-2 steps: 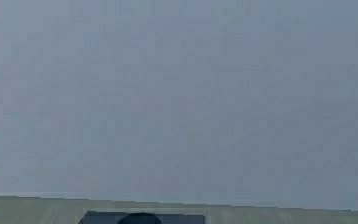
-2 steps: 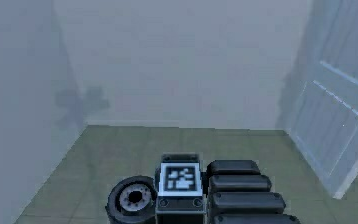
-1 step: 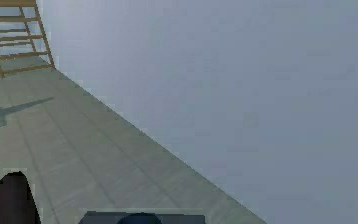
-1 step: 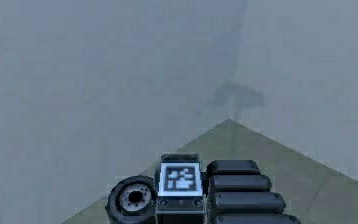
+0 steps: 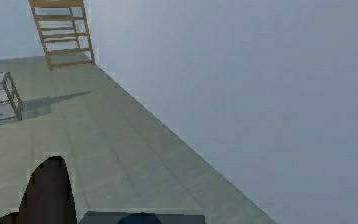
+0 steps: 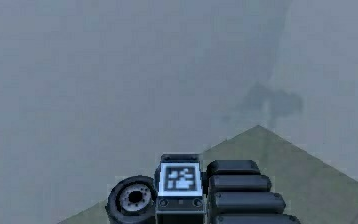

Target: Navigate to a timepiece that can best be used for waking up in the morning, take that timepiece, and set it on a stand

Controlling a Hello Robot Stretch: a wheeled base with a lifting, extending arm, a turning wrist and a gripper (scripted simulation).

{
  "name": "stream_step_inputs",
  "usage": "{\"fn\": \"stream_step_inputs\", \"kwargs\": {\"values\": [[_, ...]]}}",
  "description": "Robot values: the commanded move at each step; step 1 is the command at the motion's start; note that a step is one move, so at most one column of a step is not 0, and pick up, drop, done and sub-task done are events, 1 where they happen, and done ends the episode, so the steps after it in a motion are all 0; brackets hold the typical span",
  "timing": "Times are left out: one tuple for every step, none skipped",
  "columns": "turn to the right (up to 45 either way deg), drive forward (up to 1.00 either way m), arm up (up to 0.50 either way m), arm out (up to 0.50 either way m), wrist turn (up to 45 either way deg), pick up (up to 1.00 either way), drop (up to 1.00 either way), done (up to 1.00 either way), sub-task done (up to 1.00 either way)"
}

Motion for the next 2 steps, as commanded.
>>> {"fn": "stream_step_inputs", "kwargs": {"values": [[0.0, 0.40, 0.00, 0.00, 0.0, 0.00, 0.00, 0.00, 0.00], [-33.0, 0.00, 0.00, 0.00, 0.0, 0.00, 0.00, 0.00, 0.00]]}}
